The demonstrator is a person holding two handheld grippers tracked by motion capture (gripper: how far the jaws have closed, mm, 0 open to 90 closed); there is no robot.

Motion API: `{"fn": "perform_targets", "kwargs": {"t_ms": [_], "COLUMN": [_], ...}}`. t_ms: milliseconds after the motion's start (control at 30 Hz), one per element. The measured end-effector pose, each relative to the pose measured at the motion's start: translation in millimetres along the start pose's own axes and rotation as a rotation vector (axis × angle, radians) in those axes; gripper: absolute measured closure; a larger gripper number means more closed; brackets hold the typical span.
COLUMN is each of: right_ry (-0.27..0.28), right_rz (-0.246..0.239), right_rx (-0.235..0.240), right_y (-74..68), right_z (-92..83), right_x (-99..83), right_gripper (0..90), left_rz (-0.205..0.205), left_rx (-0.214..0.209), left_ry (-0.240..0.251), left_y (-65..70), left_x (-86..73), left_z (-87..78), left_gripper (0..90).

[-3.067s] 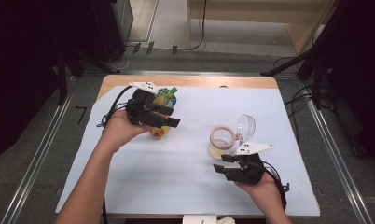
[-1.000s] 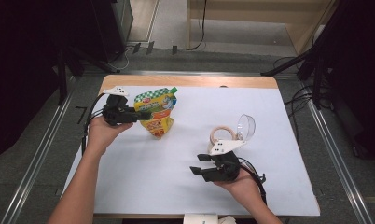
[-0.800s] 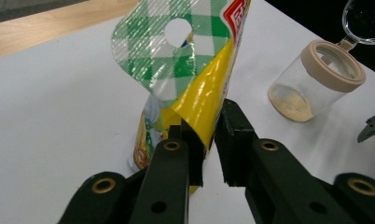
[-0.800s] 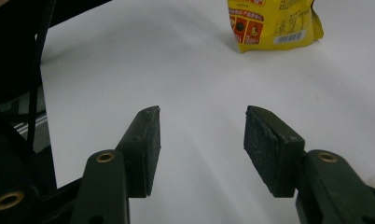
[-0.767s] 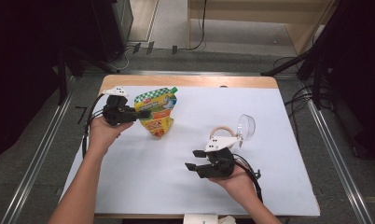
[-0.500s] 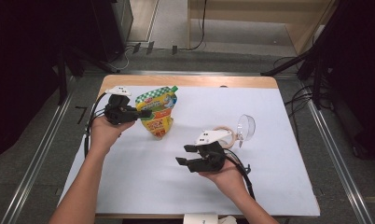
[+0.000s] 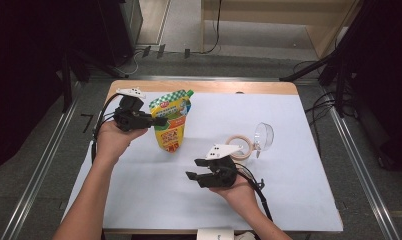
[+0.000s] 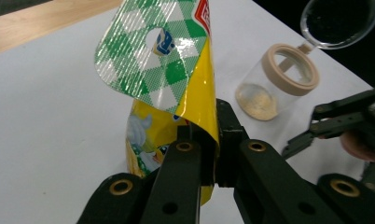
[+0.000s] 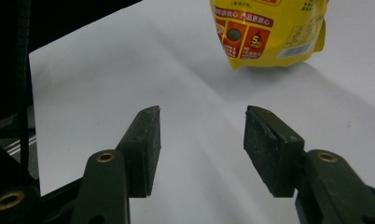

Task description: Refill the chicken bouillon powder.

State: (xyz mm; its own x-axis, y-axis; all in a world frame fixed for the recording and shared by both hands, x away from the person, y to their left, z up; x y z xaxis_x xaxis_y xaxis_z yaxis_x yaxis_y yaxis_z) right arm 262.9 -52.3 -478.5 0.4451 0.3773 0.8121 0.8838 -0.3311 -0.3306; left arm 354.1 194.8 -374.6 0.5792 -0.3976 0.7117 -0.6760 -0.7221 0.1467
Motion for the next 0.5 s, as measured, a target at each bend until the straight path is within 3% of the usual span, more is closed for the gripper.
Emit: {"fn": "perform_targets", "kwargs": {"t_ms": [233,500], "right_ry": [0.025,0.028], "right_rz": [0.001,0.018], "right_rx": [-0.027,-0.061], "right_y": [6.9,13.8], "right_z": [-1.1,0.7], "right_x": [-4.7,-9.4], "right_gripper": [47.5,49.2], "left_rz": [0.024,0.09], "left_rx": [-0.048,-0.103], "left_ry": [0.002,0.002], "left_y": [16.6,45.0], "left_x": [11.1,25.4], "left_z": [-13.6,-32.2], "left_gripper": [90.0,90.0]}}
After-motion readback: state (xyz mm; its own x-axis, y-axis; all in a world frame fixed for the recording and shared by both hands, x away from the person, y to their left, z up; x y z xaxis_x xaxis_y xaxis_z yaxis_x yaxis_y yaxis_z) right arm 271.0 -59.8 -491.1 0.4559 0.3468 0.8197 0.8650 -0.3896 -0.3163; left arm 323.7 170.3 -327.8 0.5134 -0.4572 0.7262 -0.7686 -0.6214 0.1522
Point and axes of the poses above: each handheld gripper's, and its own axes: z roughly forward along the jaws, x roughly out of its top, y roughly to its right, the point moved 2 cm from there along z, roughly forward along the jaws, and after that the axes turned 10 degrees about x, right-handed, at the moved point
